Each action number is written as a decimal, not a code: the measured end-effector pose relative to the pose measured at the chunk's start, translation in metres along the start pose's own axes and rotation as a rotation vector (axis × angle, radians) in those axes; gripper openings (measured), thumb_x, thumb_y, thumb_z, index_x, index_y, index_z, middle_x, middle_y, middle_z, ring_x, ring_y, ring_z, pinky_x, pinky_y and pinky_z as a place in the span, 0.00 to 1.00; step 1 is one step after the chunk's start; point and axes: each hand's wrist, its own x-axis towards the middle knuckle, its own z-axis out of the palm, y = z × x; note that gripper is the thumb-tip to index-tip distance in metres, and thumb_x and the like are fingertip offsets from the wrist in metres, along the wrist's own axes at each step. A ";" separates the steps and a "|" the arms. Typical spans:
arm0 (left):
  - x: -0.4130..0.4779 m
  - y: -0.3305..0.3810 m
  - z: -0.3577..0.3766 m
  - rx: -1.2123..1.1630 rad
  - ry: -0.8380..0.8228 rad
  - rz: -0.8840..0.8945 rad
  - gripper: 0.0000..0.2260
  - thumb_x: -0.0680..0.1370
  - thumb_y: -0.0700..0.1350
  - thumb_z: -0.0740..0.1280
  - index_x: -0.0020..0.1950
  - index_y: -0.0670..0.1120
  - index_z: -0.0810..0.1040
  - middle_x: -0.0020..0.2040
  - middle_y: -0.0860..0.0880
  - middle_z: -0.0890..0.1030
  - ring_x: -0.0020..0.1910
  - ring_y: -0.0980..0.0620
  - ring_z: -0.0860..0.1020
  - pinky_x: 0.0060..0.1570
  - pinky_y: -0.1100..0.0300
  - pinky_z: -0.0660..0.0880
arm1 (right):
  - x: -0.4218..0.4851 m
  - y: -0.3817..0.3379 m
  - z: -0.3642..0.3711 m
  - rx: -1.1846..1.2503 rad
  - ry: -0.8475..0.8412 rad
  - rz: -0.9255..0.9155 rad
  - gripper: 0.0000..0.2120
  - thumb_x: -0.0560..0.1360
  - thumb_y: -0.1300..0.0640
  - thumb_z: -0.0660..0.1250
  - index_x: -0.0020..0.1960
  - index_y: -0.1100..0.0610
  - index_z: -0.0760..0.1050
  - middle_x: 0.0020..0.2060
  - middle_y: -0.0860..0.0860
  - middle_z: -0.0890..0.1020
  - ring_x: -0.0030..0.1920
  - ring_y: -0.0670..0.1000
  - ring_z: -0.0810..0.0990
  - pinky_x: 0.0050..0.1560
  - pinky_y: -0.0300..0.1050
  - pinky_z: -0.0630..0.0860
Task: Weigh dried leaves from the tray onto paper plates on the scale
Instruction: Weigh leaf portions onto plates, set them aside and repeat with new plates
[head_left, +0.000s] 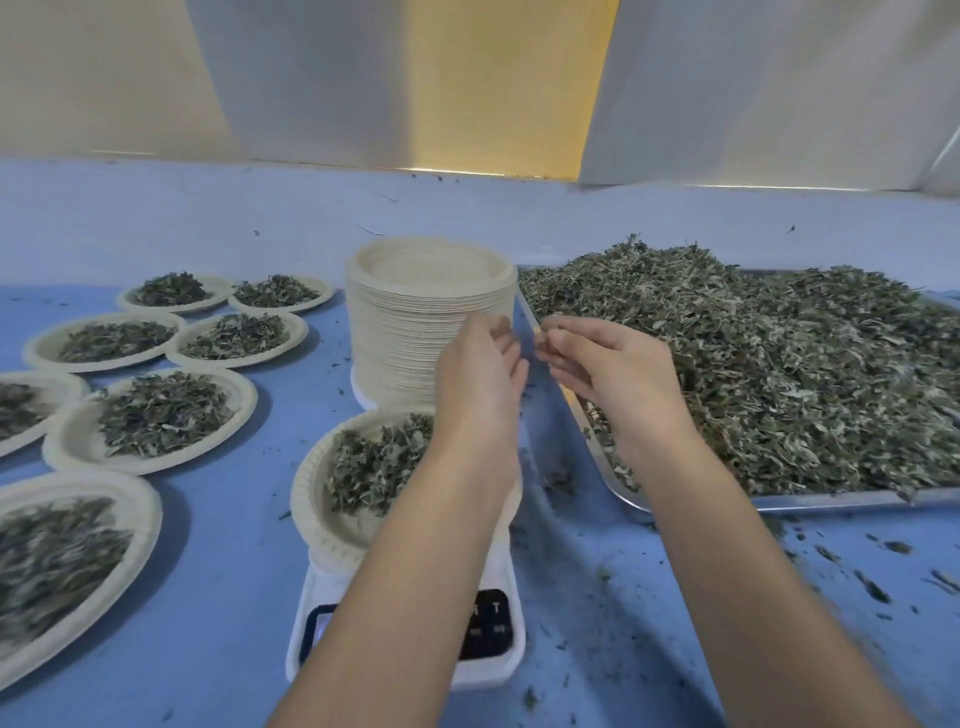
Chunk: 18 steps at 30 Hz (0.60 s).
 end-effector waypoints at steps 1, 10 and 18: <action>-0.001 0.010 -0.009 -0.003 0.016 0.054 0.14 0.81 0.40 0.55 0.62 0.36 0.73 0.60 0.41 0.76 0.63 0.48 0.74 0.59 0.61 0.71 | -0.003 -0.001 0.008 -0.021 -0.034 -0.016 0.07 0.76 0.65 0.66 0.46 0.55 0.81 0.37 0.48 0.85 0.40 0.43 0.84 0.43 0.34 0.79; 0.000 0.061 -0.092 0.106 0.184 0.240 0.11 0.81 0.39 0.54 0.51 0.40 0.76 0.47 0.46 0.80 0.58 0.49 0.78 0.56 0.62 0.74 | -0.030 0.019 0.062 -0.454 -0.293 -0.199 0.05 0.73 0.57 0.72 0.44 0.47 0.83 0.38 0.46 0.86 0.43 0.44 0.83 0.49 0.43 0.79; 0.008 0.061 -0.101 0.158 0.174 0.219 0.12 0.81 0.39 0.54 0.55 0.39 0.76 0.54 0.43 0.80 0.58 0.50 0.78 0.56 0.62 0.75 | -0.030 0.023 0.065 -0.464 -0.371 -0.213 0.08 0.74 0.56 0.70 0.48 0.44 0.82 0.45 0.40 0.85 0.50 0.45 0.82 0.57 0.43 0.77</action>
